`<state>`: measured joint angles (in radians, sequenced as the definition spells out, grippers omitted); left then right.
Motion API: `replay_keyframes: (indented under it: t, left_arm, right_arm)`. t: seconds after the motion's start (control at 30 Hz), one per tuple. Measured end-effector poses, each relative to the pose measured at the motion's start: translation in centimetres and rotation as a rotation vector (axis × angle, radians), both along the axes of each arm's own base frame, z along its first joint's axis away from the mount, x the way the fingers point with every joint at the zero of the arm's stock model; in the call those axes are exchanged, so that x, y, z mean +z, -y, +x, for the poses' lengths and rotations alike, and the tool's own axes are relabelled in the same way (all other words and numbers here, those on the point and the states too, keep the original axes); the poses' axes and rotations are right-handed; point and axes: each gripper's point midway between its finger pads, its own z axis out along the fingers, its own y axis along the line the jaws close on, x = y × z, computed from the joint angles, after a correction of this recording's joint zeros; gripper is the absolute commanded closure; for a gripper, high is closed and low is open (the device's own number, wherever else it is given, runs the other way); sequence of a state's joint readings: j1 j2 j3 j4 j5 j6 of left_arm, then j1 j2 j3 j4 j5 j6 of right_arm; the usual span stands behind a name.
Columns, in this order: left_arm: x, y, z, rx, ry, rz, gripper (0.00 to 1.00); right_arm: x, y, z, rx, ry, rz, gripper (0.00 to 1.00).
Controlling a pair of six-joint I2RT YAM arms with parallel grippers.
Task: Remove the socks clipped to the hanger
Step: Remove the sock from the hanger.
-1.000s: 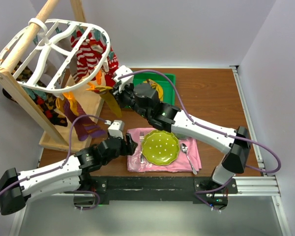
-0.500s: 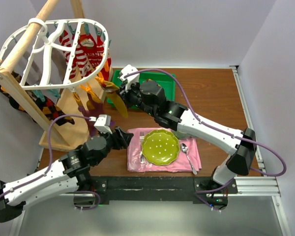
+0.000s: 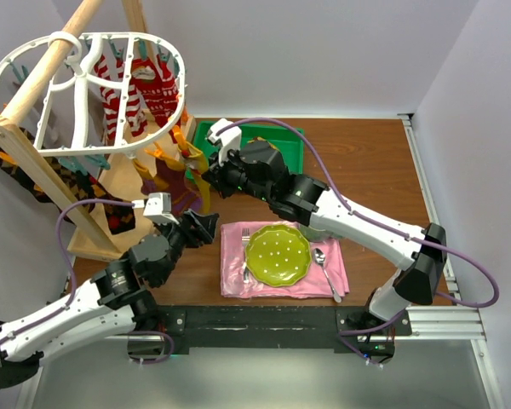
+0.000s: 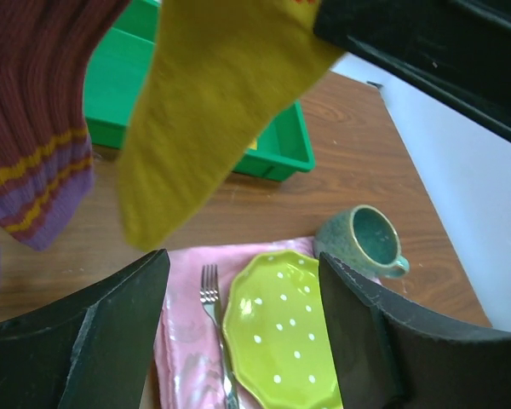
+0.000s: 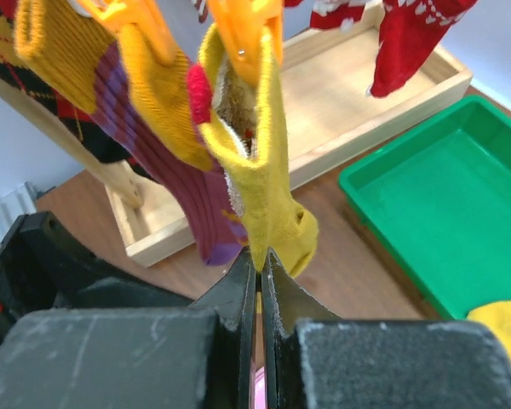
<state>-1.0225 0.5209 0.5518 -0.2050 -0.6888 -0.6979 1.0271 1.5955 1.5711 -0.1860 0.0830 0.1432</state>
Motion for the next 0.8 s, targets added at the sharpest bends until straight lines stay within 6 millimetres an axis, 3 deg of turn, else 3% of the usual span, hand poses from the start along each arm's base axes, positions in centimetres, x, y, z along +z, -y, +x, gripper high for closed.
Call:
replay_keyframes:
  t: [0.47,0.6,0.7,0.8]
  left_arm:
    - [0.2,-0.3,1.9,0.101,0.044,0.065,0.21]
    - [0.5,-0.6,2.6,0.148,0.061,0.071,0.24]
    - [1.1,-0.6,3.0,0.174,0.086,0.063,0.35]
    - [1.4,-0.4,3.5,0.191,0.104,0.07,0.63]
  right_arm:
    - [0.5,-0.1,-1.4,0.032,-0.092,0.02,1.0]
    - [0.4,-0.3,-1.7,0.047,-0.109,0.026,1.0]
    - [0.3,-0.4,-2.0,0.056,-0.12,0.029,1.0]
    - [0.3,-0.5,-2.2,0.07,-0.131,0.034,1.0]
